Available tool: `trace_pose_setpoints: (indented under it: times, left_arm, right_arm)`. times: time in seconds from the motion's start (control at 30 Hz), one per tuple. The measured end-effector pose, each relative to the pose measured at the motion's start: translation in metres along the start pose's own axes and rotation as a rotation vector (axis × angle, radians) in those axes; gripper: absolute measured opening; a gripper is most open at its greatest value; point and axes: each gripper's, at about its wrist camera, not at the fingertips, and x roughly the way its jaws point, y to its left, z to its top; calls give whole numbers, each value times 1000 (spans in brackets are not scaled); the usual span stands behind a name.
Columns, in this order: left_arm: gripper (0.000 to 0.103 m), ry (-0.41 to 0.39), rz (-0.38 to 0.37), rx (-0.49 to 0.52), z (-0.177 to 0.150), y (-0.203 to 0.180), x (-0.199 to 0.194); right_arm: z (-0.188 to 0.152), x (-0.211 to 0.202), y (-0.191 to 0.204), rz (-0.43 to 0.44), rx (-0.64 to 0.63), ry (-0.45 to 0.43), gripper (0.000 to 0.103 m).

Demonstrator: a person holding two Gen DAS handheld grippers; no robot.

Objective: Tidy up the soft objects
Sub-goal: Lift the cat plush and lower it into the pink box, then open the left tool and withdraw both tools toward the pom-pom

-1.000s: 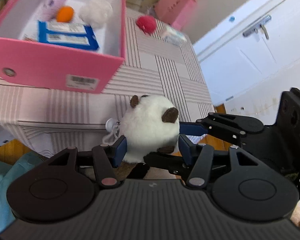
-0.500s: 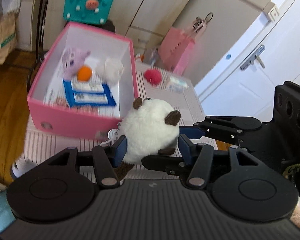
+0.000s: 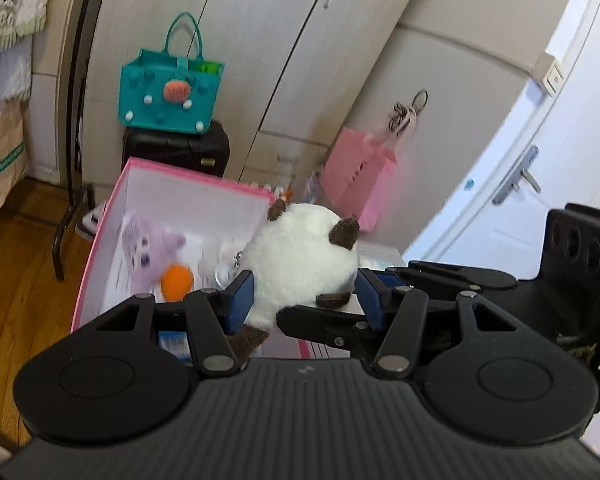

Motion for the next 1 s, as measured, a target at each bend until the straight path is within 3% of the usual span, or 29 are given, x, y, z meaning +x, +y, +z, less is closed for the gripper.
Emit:
trace_pose_setpoints:
  times: [0.13,0.57,0.8,0.83,1.0]
  left_arm:
    - [54,-27,-6,-12,7,14,23]
    - [54,72,7,-169,3,65,97]
    - [54,84,21,-234,2,87,117]
    - [59,82,25,-239,3,88,116]
    - [62,49,67,-181,10,82,95]
  right_arm:
    - [9,21,-12,-26,-29,-6,66]
    - [7,83,-17,-154,-289,29,66]
    - [8,108,-40,-124,-238,48,68]
    - [7,110,-44,-126,-227,43,68]
    - [9,104,-65,-106,-119,42,68]
